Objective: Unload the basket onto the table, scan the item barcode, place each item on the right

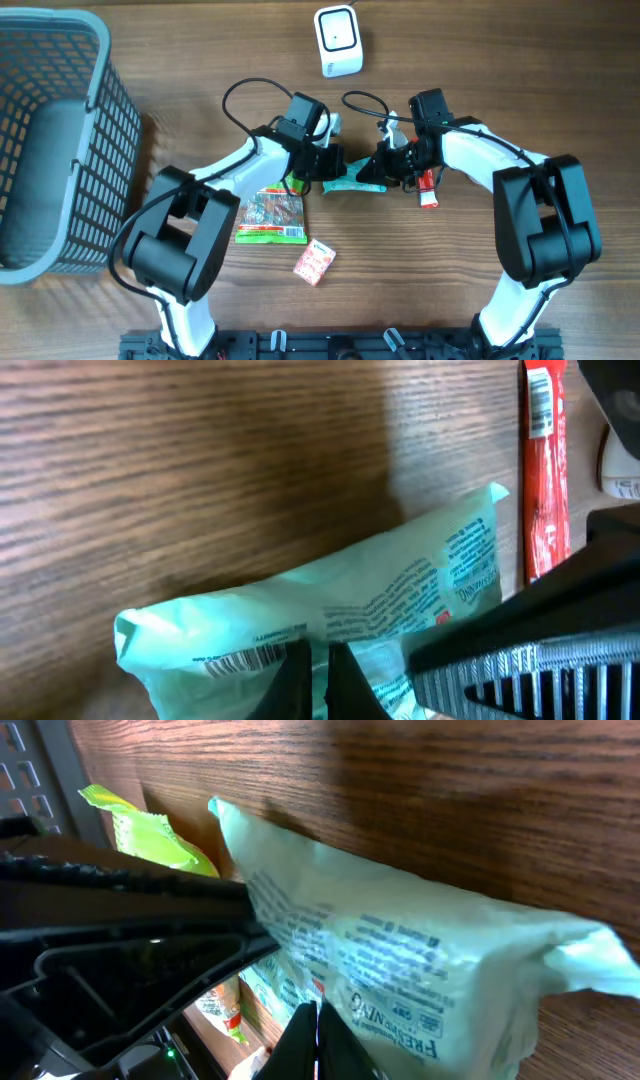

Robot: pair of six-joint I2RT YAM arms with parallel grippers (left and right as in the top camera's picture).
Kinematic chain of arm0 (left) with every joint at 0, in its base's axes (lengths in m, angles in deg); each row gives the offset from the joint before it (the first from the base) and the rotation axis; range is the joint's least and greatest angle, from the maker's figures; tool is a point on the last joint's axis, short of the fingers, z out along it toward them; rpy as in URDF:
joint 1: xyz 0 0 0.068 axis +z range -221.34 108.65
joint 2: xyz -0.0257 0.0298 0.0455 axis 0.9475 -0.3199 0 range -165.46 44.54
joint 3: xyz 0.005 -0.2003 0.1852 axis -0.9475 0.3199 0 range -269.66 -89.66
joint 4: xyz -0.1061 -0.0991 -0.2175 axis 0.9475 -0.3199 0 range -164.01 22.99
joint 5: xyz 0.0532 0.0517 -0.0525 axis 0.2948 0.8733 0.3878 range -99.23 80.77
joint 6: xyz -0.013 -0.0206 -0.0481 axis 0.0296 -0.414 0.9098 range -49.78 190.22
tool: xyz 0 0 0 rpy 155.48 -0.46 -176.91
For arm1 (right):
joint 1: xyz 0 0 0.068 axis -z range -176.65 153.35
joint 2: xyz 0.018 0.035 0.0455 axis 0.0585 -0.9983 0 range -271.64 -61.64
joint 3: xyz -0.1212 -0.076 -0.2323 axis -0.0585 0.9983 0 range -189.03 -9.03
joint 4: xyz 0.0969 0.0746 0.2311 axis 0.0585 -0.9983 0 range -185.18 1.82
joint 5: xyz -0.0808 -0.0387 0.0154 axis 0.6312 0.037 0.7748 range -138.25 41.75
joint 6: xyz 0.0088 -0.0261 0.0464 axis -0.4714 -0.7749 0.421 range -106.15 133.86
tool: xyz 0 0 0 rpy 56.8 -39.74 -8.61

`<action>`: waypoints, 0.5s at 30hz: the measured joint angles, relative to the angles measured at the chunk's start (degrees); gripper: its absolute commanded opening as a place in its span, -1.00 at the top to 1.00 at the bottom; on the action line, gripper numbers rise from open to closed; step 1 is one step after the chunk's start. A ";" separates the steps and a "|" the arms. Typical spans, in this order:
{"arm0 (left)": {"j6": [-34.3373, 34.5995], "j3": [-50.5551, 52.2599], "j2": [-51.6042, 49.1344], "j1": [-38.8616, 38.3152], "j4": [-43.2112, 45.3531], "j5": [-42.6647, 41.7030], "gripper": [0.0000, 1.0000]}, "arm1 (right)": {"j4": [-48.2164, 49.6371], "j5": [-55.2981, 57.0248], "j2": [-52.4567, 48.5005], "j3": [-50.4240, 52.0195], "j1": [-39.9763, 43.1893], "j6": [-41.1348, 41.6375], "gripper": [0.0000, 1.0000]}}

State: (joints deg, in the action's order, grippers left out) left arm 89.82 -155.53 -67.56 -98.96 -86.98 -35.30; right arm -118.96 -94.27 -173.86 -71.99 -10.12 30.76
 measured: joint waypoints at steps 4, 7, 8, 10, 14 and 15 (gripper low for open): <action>0.57 -0.17 -0.46 0.00 1.38 0.83 0.92 | 0.00 0.00 0.00 0.00 0.00 0.00 0.91; 1.73 -0.48 -0.46 -0.02 0.61 1.60 0.92 | -0.02 0.00 0.00 0.00 0.00 0.00 0.91; 2.29 -0.81 -0.15 -0.02 -0.68 2.75 0.92 | -0.02 0.00 0.00 0.00 0.00 0.00 0.91; 3.21 -0.81 0.87 0.00 -2.19 6.36 0.92 | -0.17 0.22 0.00 0.00 0.00 0.00 0.91; 4.39 -0.79 5.77 0.28 -6.16 13.09 0.92 | -0.87 0.70 0.00 0.00 0.00 0.00 0.91; 4.94 -0.81 7.13 0.31 -8.11 13.42 0.92 | -1.09 0.74 0.00 0.00 0.00 -0.02 0.91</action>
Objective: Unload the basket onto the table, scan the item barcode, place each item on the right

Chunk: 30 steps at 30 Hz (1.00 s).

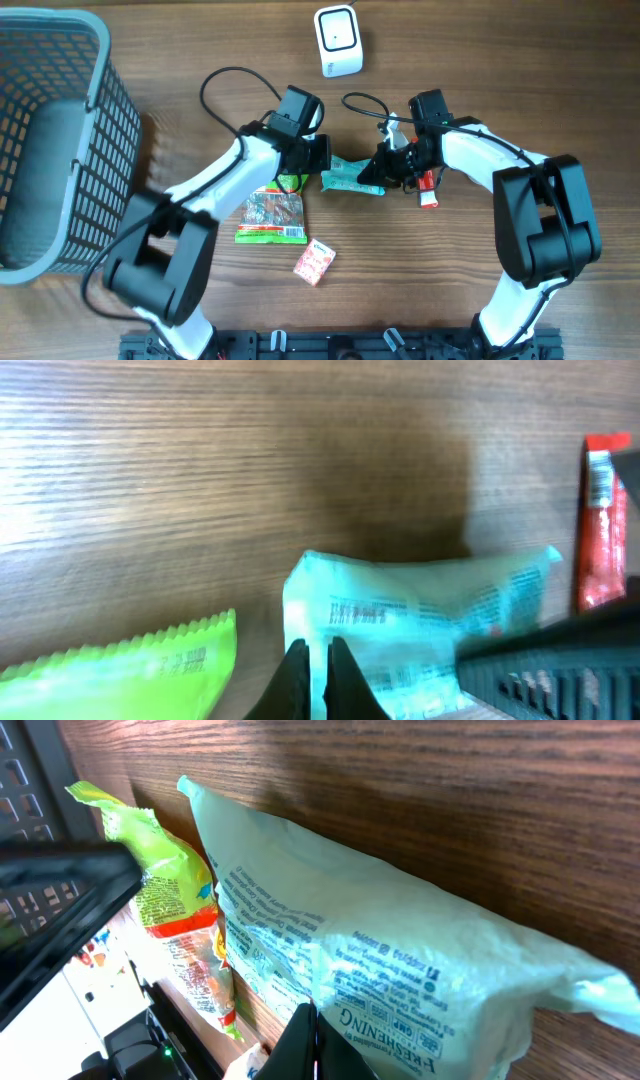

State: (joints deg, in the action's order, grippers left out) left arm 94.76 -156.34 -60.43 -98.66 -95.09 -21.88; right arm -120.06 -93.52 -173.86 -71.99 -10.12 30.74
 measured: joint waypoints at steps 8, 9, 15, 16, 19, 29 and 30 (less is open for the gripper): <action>2.40 0.85 0.63 -3.06 -3.78 0.85 0.92 | -1.73 0.07 0.39 -0.07 0.00 -0.61 0.72; 2.45 0.96 0.33 -3.72 -3.87 0.87 0.92 | -2.89 0.13 0.76 -0.22 0.00 -0.74 0.71; 2.80 1.27 -1.27 -7.39 -3.82 0.87 0.92 | -7.89 0.15 5.03 -2.36 0.00 -1.97 0.72; 2.80 1.27 -1.62 -7.85 -3.65 0.87 0.92 | -8.57 0.15 5.46 -2.54 0.00 -2.05 0.71; 2.80 1.27 -2.16 -8.22 -3.61 0.87 0.92 | -9.46 0.15 5.55 -2.56 0.00 -2.93 0.72; 2.80 1.18 5.51 -8.20 -3.26 6.84 0.92 | -9.49 0.15 5.57 -2.56 0.00 -3.52 0.71; 2.80 1.14 5.81 -8.20 -3.02 8.20 0.92 | -9.49 0.15 5.57 -2.56 0.00 -3.52 0.70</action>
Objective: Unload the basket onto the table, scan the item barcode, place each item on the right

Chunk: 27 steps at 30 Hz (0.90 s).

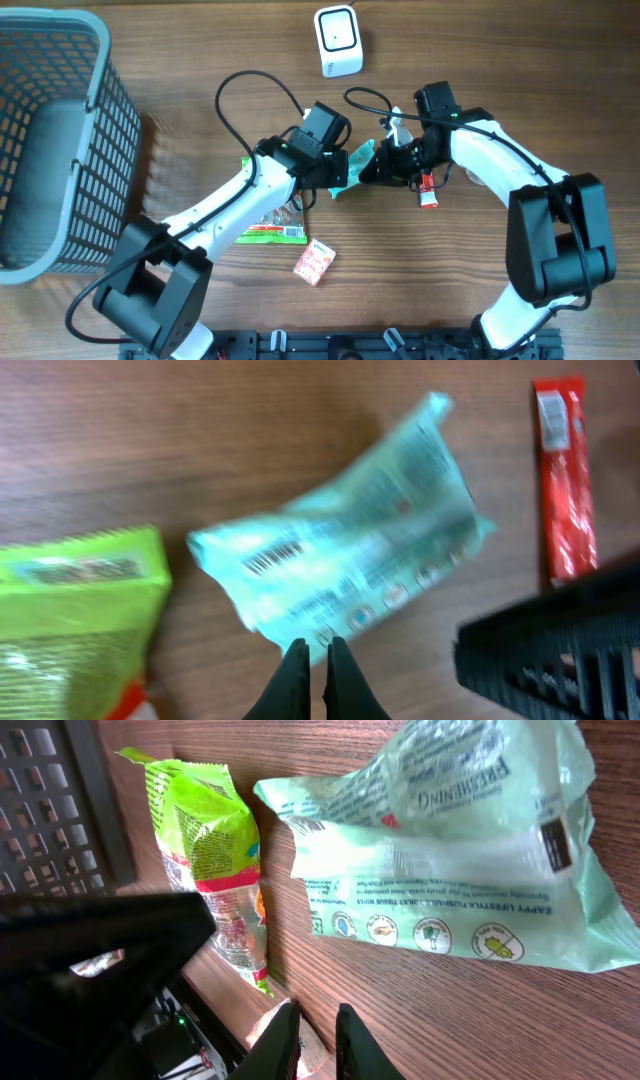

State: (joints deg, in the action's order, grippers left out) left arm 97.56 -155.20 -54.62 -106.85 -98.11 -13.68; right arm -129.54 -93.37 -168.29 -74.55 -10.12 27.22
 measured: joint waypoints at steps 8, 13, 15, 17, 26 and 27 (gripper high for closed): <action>0.00 0.02 -5.44 -0.02 0.07 3.50 0.92 | 0.00 0.00 0.00 0.00 0.00 0.00 0.70; 0.02 0.13 -8.44 -0.26 0.66 -0.26 0.92 | -0.04 0.00 0.00 0.00 0.00 0.00 0.70; 0.02 0.13 -8.44 -0.76 0.44 -3.69 0.92 | -0.20 0.00 0.00 0.00 0.00 -0.02 0.70; 0.02 0.13 -8.44 -1.42 -0.46 -7.67 0.92 | -0.20 0.02 0.00 0.00 0.00 -0.02 0.70; 0.00 0.35 -4.17 0.85 -0.63 -9.94 0.92 | 2.95 0.17 0.00 0.00 0.00 0.07 0.79; 0.00 0.35 -3.63 1.42 0.11 -9.79 0.92 | 3.76 0.17 0.00 0.00 0.00 0.50 0.81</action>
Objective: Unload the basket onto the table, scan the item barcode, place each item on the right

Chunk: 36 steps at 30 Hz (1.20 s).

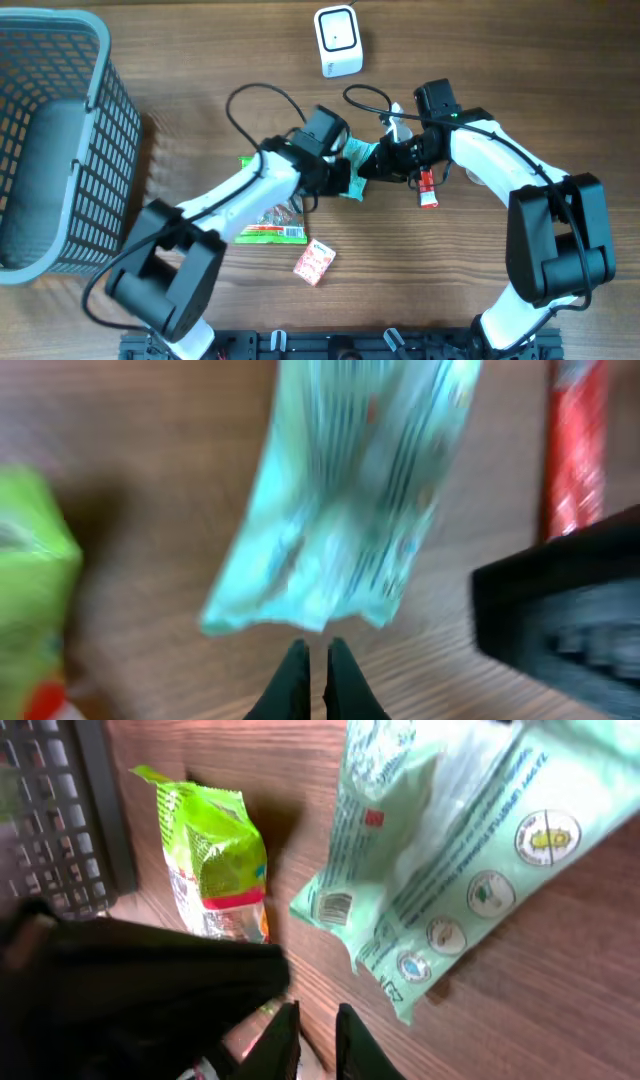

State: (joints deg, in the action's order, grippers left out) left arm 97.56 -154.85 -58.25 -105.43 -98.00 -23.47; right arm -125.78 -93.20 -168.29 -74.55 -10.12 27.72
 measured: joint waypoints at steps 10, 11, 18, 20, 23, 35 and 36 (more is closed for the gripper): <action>-1.31 0.00 0.68 7.91 4.50 -6.25 0.92 | 6.75 0.04 -0.02 0.00 0.00 4.35 0.91; -1.86 0.00 0.68 8.55 4.48 -7.93 0.92 | 6.82 0.04 -0.11 0.00 0.00 4.57 0.91; -4.55 0.00 0.63 9.44 4.61 -13.16 0.92 | 9.05 0.04 -2.58 0.46 0.00 5.42 0.91; -5.27 0.00 0.35 9.46 5.20 -14.38 0.92 | 9.62 0.07 -3.19 0.74 0.00 5.42 0.92; -5.97 0.00 -0.90 9.46 6.21 -16.55 0.92 | 10.14 0.42 -4.07 0.94 0.00 5.44 0.91; -6.47 0.00 -1.60 11.37 7.21 -21.31 0.92 | 9.97 5.88 -4.70 1.42 0.00 5.66 0.91; -6.47 0.00 -1.60 11.96 7.37 -21.88 0.92 | 10.01 6.10 -4.70 1.60 0.00 5.66 0.91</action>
State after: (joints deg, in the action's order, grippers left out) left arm 91.09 -154.85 -59.84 -93.48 -90.63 -45.35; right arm -115.77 -87.10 -172.99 -72.95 -10.12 33.38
